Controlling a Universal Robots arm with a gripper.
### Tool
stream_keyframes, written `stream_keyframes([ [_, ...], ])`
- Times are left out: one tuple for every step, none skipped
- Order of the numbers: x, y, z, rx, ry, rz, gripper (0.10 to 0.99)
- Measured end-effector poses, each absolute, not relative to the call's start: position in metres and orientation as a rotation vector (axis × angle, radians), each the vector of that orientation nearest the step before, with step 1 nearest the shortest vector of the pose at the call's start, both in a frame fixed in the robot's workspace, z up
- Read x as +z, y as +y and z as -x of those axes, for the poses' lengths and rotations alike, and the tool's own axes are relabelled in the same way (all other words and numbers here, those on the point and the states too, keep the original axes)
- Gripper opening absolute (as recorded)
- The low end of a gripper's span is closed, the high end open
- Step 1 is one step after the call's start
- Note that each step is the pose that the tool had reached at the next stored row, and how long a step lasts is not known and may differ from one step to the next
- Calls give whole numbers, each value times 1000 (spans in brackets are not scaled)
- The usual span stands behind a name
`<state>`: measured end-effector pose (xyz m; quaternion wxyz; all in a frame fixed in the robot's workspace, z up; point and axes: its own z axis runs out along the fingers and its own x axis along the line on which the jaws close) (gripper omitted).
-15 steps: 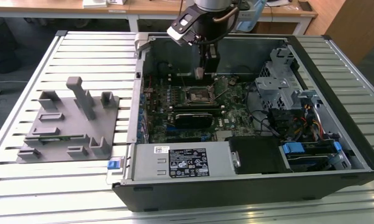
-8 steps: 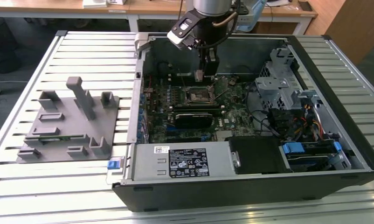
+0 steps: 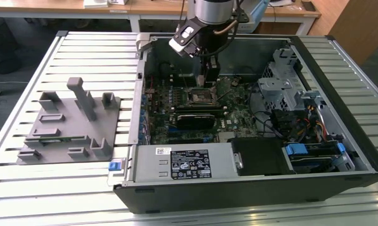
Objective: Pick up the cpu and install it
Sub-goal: 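Place the cpu into insertion slot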
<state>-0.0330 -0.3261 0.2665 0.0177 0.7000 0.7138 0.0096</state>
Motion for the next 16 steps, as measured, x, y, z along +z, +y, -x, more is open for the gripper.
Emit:
stream_keyframes([
  [265,-327,33,30,2218,-2175,533],
  [263,-327,33,30,2218,-2175,533],
  [261,-327,33,30,2218,-2175,533],
  [259,-327,33,30,2218,-2175,533],
  [257,-327,33,30,2218,-2175,533],
  [256,-327,33,30,2218,-2175,533],
  [255,-326,33,30,2218,-2174,533],
  [254,-326,33,30,2218,-2174,533],
  [253,-326,34,30,2218,-2174,533],
  [251,-325,34,30,2218,-2174,533],
  [250,-325,34,30,2218,-2174,533],
  [250,-325,34,30,2218,-2174,533],
  [249,-324,34,30,2218,-2174,533],
  [248,-324,34,30,2219,-2174,533],
  [246,-324,34,30,2219,-2174,533],
  [244,-324,35,30,2219,-2174,533],
])
